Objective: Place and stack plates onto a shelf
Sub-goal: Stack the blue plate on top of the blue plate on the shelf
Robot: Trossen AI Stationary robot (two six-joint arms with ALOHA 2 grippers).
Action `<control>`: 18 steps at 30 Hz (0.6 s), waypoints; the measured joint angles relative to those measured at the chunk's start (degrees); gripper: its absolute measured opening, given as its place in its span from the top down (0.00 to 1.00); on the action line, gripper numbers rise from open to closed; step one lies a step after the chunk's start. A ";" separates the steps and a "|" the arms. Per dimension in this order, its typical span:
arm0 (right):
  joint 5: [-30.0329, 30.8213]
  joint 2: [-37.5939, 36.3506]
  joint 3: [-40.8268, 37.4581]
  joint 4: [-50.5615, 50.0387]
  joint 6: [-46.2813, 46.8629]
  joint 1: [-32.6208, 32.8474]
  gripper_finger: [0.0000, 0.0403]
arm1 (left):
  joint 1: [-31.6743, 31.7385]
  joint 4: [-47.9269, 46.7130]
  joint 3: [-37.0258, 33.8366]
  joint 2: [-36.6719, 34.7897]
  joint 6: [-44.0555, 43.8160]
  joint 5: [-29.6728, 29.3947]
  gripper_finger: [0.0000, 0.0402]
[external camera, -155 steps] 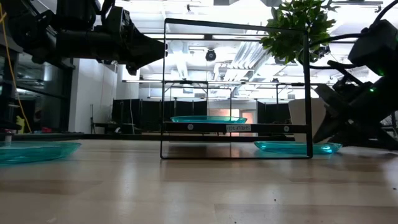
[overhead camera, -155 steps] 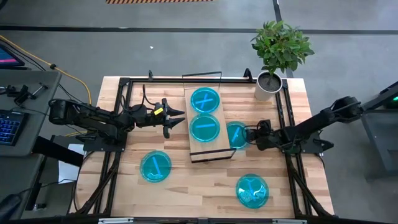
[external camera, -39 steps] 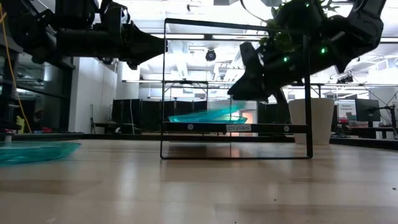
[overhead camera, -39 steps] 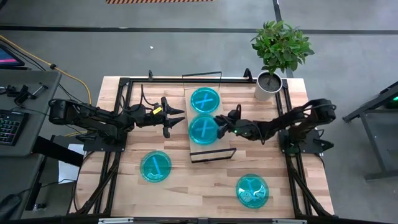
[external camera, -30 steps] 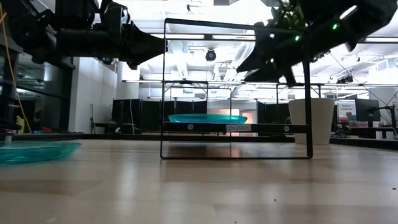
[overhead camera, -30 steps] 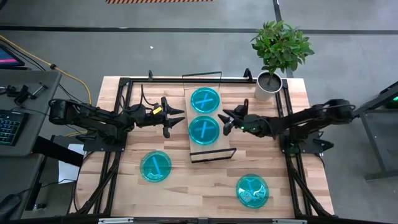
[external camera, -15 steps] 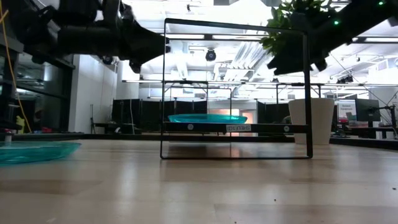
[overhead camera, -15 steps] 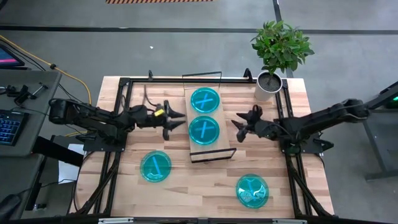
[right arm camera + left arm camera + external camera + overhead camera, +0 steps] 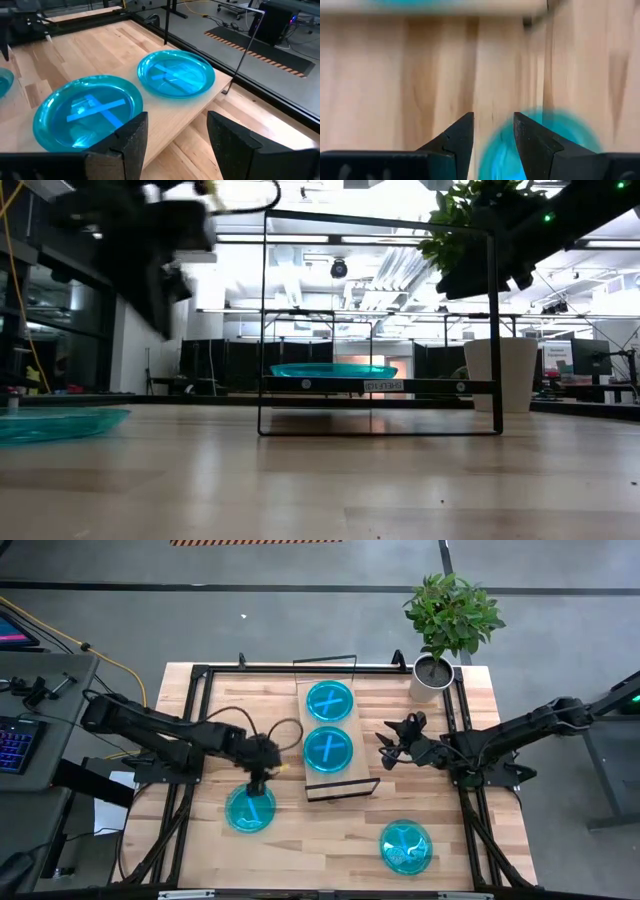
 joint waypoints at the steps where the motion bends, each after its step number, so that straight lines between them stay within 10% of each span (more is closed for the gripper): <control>1: -0.14 0.00 0.00 -0.11 0.00 0.00 0.53 | -0.95 -1.11 -0.65 -0.01 -0.04 0.04 0.68; 18: -2.17 0.04 0.00 -0.33 0.61 0.00 0.53 | -5.52 5.90 -11.22 0.52 13.08 -7.38 0.68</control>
